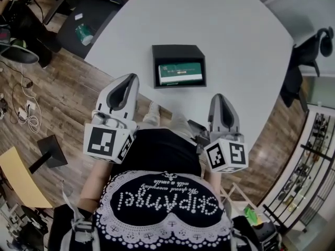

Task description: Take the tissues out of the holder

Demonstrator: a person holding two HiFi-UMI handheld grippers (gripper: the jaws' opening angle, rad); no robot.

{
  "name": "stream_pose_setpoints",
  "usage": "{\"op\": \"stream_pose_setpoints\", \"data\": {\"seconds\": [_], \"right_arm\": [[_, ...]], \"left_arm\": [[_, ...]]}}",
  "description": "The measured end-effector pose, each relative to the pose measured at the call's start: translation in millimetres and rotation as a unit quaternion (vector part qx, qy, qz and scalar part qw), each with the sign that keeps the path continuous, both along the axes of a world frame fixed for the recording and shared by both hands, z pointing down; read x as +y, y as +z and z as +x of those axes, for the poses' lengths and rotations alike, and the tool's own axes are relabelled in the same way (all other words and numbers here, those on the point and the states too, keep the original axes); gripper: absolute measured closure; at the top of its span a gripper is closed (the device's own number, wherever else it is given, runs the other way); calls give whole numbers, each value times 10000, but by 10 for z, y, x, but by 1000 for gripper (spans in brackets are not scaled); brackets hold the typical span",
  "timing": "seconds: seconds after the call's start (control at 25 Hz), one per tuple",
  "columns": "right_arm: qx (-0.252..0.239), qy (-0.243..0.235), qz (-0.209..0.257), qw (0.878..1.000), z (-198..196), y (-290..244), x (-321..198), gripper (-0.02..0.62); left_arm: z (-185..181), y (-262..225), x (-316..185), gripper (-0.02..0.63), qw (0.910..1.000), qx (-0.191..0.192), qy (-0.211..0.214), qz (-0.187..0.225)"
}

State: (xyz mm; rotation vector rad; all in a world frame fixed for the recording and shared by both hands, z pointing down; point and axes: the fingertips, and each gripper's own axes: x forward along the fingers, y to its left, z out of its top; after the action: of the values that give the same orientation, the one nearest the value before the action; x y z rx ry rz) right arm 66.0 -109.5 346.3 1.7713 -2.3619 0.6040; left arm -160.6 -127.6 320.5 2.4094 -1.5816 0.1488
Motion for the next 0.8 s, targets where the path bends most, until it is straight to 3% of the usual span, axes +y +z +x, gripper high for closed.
{"op": "stream_pose_setpoints", "data": {"seconds": [0.52,0.8], "right_arm": [[193,952,205,9951,689,-155,35,560],[288,1357,270,9900,966,-195,111,560]], "left_arm": [[236,-153,-139,575,9978,-57,629,192],[512,-110,-192,483,9932,-220,1139,121]]}}
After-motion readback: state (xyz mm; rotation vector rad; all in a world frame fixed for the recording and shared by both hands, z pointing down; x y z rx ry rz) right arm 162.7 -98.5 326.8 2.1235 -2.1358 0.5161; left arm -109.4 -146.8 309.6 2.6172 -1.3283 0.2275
